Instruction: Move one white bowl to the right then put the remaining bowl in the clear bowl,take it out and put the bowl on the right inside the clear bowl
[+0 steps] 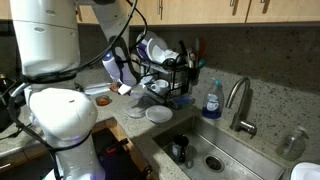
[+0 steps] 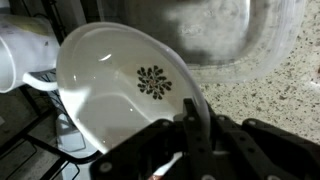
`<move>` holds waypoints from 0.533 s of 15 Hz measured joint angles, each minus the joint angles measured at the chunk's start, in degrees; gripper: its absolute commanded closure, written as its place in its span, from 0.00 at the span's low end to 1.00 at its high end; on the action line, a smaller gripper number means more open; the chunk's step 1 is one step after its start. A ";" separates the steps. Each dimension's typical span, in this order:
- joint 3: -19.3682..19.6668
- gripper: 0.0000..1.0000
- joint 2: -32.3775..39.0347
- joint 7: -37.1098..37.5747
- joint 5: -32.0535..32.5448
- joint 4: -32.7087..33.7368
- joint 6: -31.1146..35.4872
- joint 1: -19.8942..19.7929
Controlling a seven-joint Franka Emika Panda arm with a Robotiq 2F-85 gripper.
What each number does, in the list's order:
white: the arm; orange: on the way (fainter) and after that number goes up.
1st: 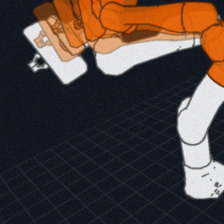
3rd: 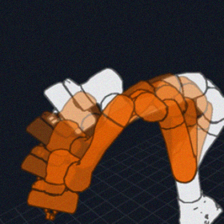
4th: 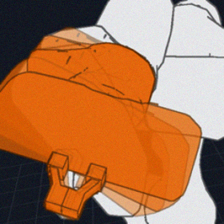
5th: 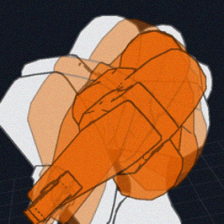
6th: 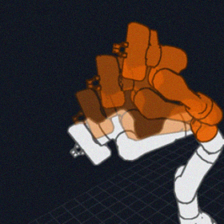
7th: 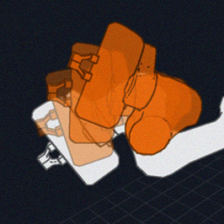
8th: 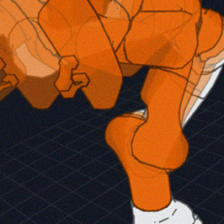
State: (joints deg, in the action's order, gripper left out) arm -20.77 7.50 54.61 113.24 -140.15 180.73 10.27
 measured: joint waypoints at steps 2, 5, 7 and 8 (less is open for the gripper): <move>-0.14 0.97 1.03 3.73 3.15 0.73 0.63 -0.56; -1.34 0.97 3.37 9.44 8.05 2.40 0.99 -2.28; -2.84 0.97 5.43 12.98 11.32 3.58 0.99 -3.95; -3.89 0.97 6.56 14.76 13.06 4.22 0.99 -5.06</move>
State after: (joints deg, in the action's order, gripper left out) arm -24.66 14.06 69.37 126.31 -135.93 181.72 5.21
